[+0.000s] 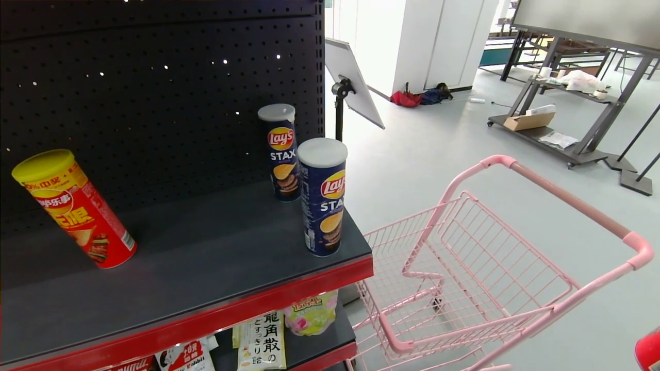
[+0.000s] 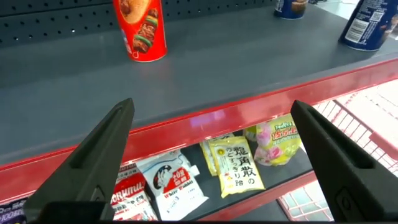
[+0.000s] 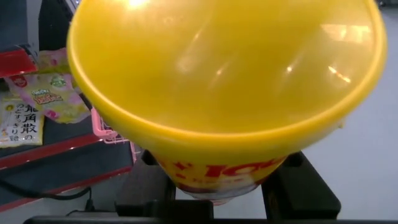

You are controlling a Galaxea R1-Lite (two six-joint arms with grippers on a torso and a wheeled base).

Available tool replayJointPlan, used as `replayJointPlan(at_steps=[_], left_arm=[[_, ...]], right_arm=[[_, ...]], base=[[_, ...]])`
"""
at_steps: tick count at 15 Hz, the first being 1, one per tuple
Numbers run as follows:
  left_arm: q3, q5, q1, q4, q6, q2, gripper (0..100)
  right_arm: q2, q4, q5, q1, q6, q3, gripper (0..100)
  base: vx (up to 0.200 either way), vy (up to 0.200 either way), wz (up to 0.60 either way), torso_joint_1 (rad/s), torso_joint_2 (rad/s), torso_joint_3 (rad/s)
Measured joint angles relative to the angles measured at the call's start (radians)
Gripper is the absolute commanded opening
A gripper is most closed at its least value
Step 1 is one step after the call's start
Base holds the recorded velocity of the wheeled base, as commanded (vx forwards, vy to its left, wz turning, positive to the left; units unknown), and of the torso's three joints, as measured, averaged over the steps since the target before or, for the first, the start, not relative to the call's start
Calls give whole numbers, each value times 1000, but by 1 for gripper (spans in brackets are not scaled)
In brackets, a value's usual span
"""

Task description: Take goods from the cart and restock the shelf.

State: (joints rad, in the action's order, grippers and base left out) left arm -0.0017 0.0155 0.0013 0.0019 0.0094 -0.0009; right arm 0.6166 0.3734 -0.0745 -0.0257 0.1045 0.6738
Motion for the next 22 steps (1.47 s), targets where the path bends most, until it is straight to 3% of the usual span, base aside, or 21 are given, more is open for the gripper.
replayJointPlan(at_steps=[7,12,15,18,22], left_arm=[[0,0,0,0,-1,0,100],[0,0,0,0,-6,0,100],[0,1,-1,0,-2,0,100],[0,1,1,-1,0,0,100],[0,3,0,0,1,0,100]], right_arm=[[-1,3,1,0,0,-9,0],[-24,0,4,3,-40,-26,0],[-104,-66,24,-14,-79,-110,0],[-206,-116,36,-35,-78,-216,0],[-278,-119,38,-40,-76,-263,0]], base=[[0,0,600,6,-2,0],[0,0,0,0,0,0],[0,0,0,0,0,0],[0,200,0,-4,2,2],[0,200,0,7,4,-2]])
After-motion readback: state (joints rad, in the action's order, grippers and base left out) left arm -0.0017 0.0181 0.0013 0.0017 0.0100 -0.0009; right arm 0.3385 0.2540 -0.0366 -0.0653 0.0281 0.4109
